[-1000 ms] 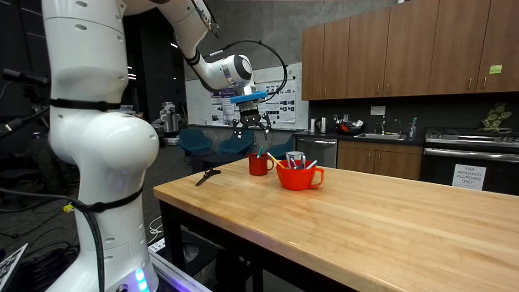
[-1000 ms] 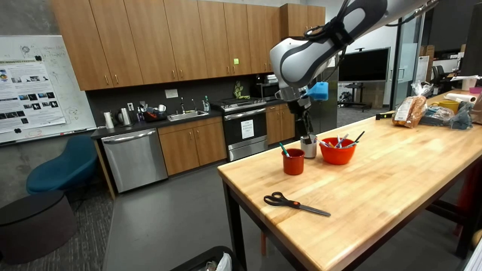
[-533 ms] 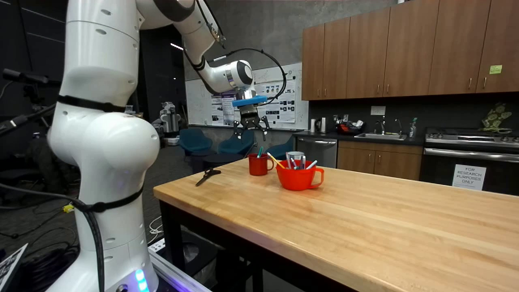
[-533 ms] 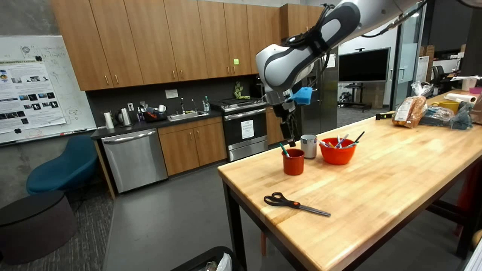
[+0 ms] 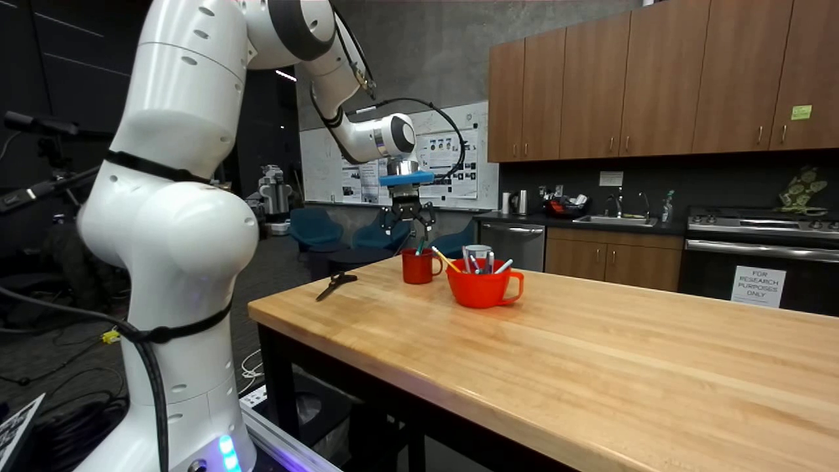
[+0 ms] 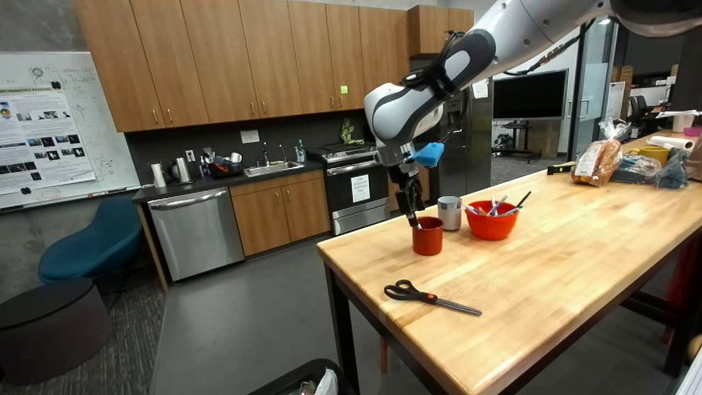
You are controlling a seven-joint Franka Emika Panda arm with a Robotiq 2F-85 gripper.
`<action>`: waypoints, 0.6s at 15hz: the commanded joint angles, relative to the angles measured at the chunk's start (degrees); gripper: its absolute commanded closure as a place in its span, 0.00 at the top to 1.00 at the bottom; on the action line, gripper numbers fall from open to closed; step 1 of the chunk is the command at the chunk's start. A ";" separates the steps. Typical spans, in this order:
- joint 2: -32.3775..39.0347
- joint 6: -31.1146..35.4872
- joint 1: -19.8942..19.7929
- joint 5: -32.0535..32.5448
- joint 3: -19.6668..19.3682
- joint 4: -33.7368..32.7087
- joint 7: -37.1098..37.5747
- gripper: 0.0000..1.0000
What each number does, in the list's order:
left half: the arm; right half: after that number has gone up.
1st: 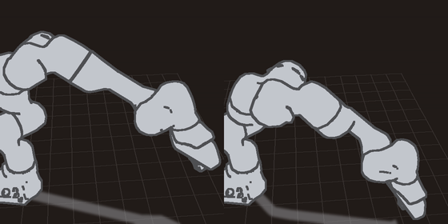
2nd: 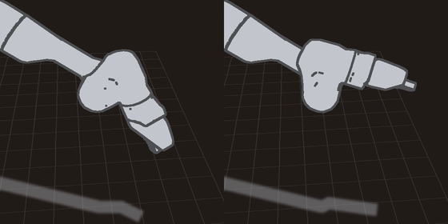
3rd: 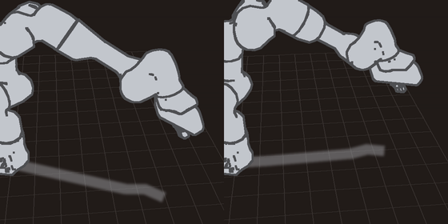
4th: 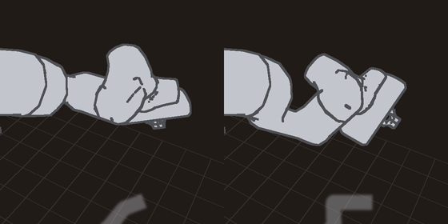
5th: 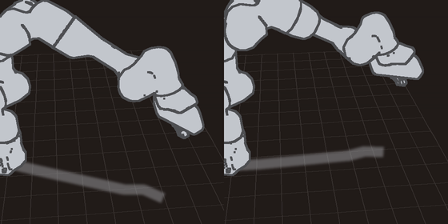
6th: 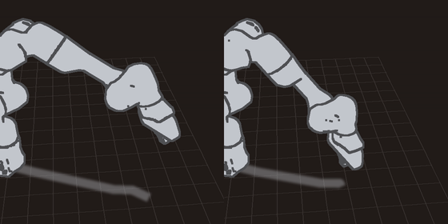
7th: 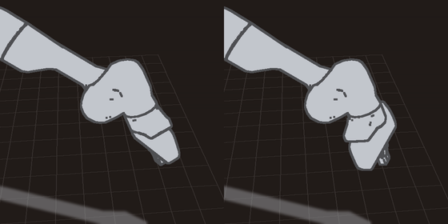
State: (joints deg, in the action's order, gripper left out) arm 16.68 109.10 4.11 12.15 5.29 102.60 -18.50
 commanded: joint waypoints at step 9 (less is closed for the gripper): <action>3.09 1.51 -0.15 -0.80 -0.16 -4.31 0.46 0.45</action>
State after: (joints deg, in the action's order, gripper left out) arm 19.75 110.29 4.01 11.57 5.25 98.89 -18.50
